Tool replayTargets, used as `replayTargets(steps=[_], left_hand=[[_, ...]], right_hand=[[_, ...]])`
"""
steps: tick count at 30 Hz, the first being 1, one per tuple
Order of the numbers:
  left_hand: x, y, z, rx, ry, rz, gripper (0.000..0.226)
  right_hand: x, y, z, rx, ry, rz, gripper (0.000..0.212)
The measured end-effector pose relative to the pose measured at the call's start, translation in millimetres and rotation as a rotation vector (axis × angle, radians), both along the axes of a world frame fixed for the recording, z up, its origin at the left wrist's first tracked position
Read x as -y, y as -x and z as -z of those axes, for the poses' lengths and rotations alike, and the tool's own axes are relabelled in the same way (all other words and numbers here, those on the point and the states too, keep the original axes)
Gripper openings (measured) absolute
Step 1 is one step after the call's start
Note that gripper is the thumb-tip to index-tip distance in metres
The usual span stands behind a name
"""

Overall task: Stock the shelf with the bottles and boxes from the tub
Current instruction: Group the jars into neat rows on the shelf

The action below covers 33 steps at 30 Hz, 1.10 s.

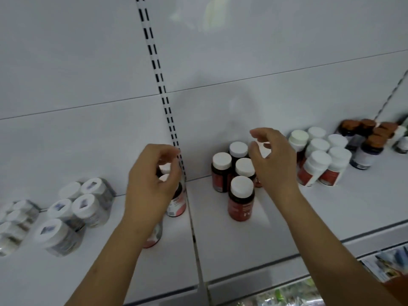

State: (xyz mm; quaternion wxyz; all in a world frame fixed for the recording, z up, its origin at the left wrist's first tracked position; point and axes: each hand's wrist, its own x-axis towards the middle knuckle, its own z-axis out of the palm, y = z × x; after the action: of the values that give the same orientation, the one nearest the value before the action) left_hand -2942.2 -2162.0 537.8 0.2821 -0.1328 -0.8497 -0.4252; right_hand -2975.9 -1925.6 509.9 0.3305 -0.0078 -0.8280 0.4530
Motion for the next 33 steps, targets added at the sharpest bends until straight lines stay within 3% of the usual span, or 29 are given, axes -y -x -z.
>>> replayTargets(steps=[4, 9, 17, 28, 33], left_hand=[[-41, 46, 21, 0.15, 0.137, 0.098, 0.018], [-70, 85, 50, 0.385, 0.364, 0.11, 0.042], [-85, 99, 61, 0.508, 0.335, 0.098, 0.039], [-73, 101, 43, 0.477, 0.32, 0.033, 0.028], [-75, 103, 47, 0.494, 0.255, -0.035, 0.042]], right_hand=[[-47, 23, 17, 0.247, -0.123, -0.021, 0.03], [-66, 48, 20, 0.458, -0.241, -0.165, 0.04], [-35, 100, 5, 0.647, -0.524, -0.237, 0.04], [-27, 96, 6, 0.611, -0.62, -0.16, 0.049], [-13, 93, 12, 0.523, -0.553, -0.055, 0.049]])
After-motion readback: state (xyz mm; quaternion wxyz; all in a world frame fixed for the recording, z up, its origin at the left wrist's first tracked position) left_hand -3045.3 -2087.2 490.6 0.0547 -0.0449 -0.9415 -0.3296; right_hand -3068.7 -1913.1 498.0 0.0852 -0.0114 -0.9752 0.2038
